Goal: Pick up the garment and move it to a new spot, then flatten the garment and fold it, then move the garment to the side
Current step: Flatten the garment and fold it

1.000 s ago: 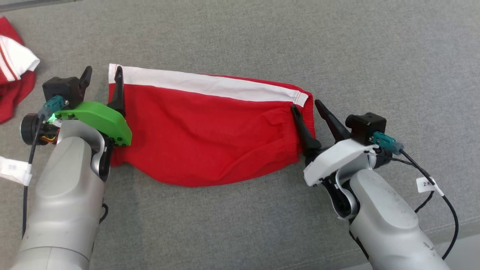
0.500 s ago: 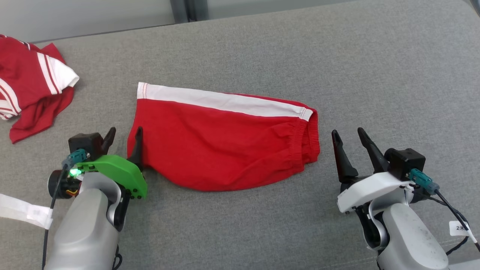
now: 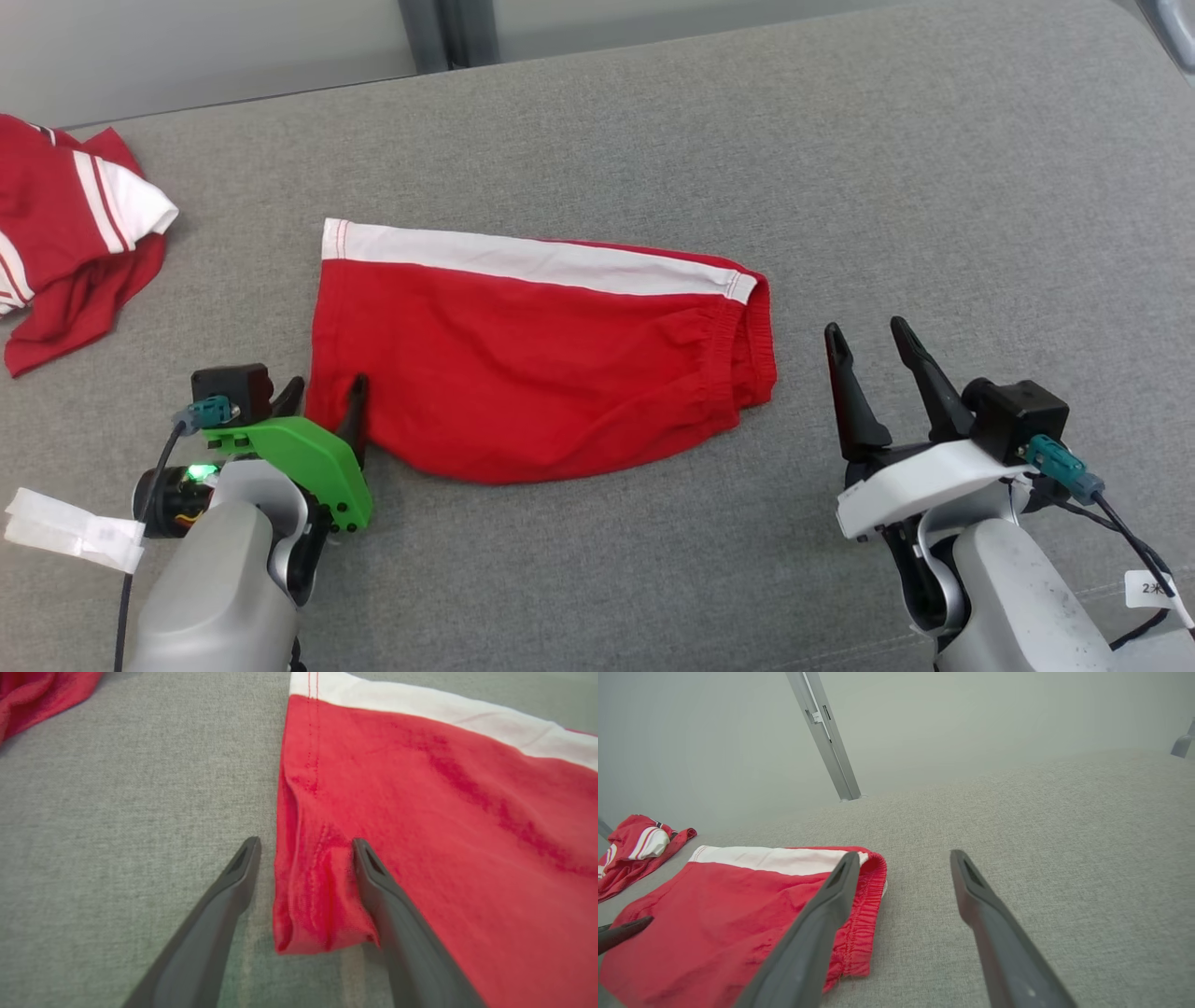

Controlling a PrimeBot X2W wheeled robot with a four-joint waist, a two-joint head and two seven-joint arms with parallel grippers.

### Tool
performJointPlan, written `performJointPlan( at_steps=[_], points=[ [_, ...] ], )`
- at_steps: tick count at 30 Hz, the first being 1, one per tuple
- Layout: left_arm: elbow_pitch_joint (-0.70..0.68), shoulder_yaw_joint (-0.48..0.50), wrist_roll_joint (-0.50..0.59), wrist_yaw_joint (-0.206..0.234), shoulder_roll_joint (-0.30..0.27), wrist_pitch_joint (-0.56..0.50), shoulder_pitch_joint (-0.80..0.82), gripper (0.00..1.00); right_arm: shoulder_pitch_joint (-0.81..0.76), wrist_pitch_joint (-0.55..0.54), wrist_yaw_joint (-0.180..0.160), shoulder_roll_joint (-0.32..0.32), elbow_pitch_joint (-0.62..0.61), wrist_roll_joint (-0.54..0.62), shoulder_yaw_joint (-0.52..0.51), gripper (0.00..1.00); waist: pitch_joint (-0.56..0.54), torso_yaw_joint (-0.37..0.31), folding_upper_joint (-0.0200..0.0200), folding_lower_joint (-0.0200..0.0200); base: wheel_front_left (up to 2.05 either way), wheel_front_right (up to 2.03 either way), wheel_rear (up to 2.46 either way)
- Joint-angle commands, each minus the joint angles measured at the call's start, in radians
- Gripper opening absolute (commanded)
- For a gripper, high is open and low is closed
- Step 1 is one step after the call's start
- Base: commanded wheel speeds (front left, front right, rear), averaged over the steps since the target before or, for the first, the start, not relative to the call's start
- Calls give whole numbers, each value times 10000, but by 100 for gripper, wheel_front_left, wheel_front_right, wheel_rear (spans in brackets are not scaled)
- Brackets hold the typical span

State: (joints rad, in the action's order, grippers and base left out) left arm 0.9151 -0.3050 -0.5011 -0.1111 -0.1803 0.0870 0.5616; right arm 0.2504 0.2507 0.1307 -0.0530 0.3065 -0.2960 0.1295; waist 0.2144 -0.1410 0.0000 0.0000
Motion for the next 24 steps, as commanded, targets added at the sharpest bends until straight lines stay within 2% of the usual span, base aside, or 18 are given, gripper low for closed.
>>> performJointPlan(
  at_steps=[1, 3, 4, 6, 7, 17, 24],
  points=[
    [80, -8, -78, 60, -91, -79, -131, 100, -128, -30, 1, 1, -80, 54, -20, 100, 52, -64, 0, 0, 0, 0, 0],
    [169, -72, -95, 49, -78, -226, -143, 100, -153, -30, 1, 8, -128, 57, -20, 100, 67, -95, 0, 0, 0, 0, 0],
    [192, -105, -74, 41, -66, -279, -154, 96, -167, -29, 1, 10, -144, 53, -35, 100, 69, -100, 0, 0, 0, 0, 0],
    [205, -157, -69, 33, -52, -304, -164, 25, -187, -26, 1, 15, -169, 60, -55, 100, 59, -93, 0, 0, 0, 0, 0],
    [197, -188, -56, 29, -38, -284, -171, 0, -196, -21, 1, 16, -173, 66, -70, 100, 48, -85, 0, 0, 0, 0, 0],
    [-331, -67, -383, -11, 134, 355, -646, 0, -288, 26, 1, 19, -148, 24, -123, 100, -215, 198, 0, 0, 0, 0, 0],
    [-1612, 51, -778, 79, 257, 616, -1804, 0, -504, -38, 1, 20, -112, 150, -424, 100, -521, 609, 0, 0, 0, 0, 0]
  ],
)
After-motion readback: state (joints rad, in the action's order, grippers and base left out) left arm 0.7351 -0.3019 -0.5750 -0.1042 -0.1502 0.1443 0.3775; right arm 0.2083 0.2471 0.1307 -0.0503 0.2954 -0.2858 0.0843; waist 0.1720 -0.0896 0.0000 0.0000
